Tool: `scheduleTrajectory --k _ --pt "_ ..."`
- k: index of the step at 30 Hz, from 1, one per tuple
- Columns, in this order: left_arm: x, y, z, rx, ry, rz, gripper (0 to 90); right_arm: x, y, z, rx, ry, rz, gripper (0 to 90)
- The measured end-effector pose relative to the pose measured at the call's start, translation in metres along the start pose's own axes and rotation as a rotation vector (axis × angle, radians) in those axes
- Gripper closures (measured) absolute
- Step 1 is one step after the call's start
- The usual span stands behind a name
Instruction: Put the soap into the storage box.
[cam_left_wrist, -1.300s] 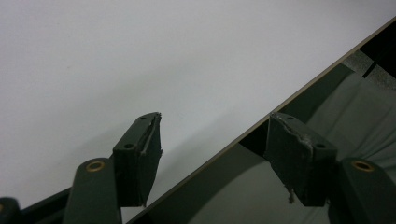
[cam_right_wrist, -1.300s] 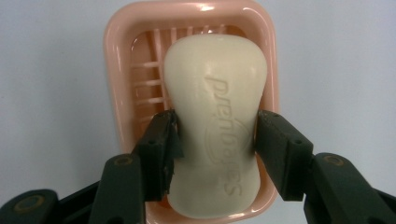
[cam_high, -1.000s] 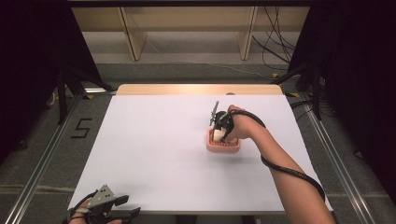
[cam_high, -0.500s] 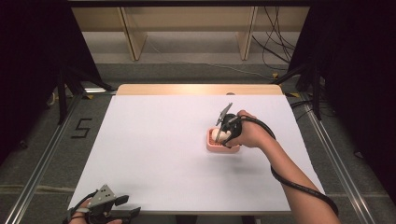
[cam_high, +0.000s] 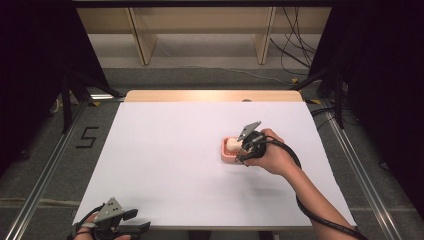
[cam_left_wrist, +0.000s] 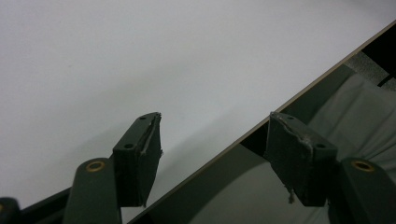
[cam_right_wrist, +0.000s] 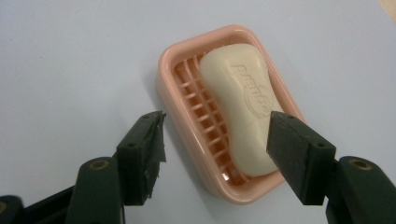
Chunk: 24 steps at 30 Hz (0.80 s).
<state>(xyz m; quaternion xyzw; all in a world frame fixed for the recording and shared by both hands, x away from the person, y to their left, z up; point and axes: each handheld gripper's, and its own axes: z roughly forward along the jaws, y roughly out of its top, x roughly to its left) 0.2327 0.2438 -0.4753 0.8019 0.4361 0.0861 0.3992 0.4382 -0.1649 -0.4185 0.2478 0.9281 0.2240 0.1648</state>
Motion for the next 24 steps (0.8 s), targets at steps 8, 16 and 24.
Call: scheduleTrajectory --k 8,16,24 --pt "0.001 0.0 0.0 0.006 0.016 0.017 35.1 0.022 -0.03 0.0 -0.123 -0.047 0.103 43.6" --pt "0.0 0.0 0.001 0.001 0.01 0.005 35.0 0.038 -0.053 -0.002 -0.24 -0.096 0.161 48.3" --pt "-0.001 0.001 0.0 -0.002 0.007 0.017 35.0 0.048 -0.067 0.0 -0.273 -0.078 0.247 51.6"
